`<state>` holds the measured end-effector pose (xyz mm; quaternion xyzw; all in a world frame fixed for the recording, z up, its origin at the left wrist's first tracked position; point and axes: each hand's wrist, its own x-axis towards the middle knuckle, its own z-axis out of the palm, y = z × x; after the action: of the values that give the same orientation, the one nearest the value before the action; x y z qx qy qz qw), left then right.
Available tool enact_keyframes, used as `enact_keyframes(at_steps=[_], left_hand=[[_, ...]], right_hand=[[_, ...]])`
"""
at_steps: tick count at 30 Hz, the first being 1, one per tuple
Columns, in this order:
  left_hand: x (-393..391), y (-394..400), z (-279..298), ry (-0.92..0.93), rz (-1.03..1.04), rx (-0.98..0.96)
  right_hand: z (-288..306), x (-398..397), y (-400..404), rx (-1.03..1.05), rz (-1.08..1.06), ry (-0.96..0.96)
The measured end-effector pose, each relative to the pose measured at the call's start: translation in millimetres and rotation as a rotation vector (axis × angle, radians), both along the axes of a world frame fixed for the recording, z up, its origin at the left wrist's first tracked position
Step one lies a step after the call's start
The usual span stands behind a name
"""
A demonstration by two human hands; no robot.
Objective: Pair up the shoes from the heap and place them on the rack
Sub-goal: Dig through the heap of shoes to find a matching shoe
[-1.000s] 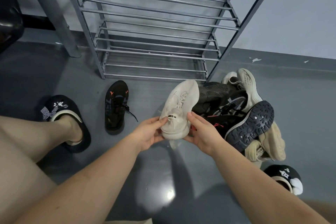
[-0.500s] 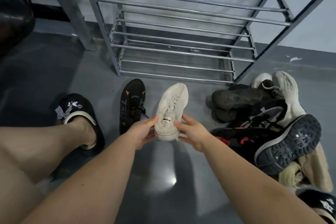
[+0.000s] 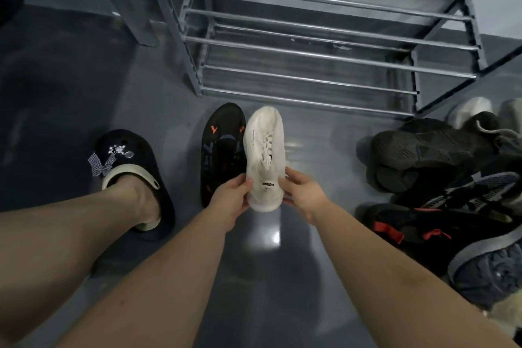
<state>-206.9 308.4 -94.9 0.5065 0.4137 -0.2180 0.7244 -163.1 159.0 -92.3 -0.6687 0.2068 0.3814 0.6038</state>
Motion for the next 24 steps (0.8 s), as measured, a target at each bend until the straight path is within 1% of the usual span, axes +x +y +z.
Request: enact_keyframes(at_steps=[3, 7, 9, 12, 14, 16, 18, 21, 24], left_hand=[[-3, 1, -6, 0.048, -0.074, 0.089], [-7, 2, -5, 0.093, -0.165, 0.190], [-7, -2, 2, 0.051, -0.257, 0.285], [-9, -15, 18, -0.099, -0.512, 0.539], [-10, -27, 26, -0.176, -0.703, 0.710], [-12, -44, 38, -0.232, -0.947, 0.877], [-15, -66, 49, -0.310, -1.139, 0.988], [-18, -105, 67, -0.425, -1.321, 1.078], [-20, -145, 83, -0.492, -1.463, 1.141]], right_hand=[[-3, -6, -1, 0.031, -0.035, 0.102], [-2, -16, 0, -0.022, 0.016, 0.150], [6, -19, -2, -0.045, 0.052, 0.134], [25, -27, -14, -0.120, 0.126, 0.036], [38, -33, -31, -0.283, 0.276, -0.106], [47, -40, -56, -0.513, 0.520, -0.271], [54, -49, -86, -0.713, 0.701, -0.383], [67, -67, -134, -0.914, 0.778, -0.440], [80, -85, -182, -1.030, 0.785, -0.418]])
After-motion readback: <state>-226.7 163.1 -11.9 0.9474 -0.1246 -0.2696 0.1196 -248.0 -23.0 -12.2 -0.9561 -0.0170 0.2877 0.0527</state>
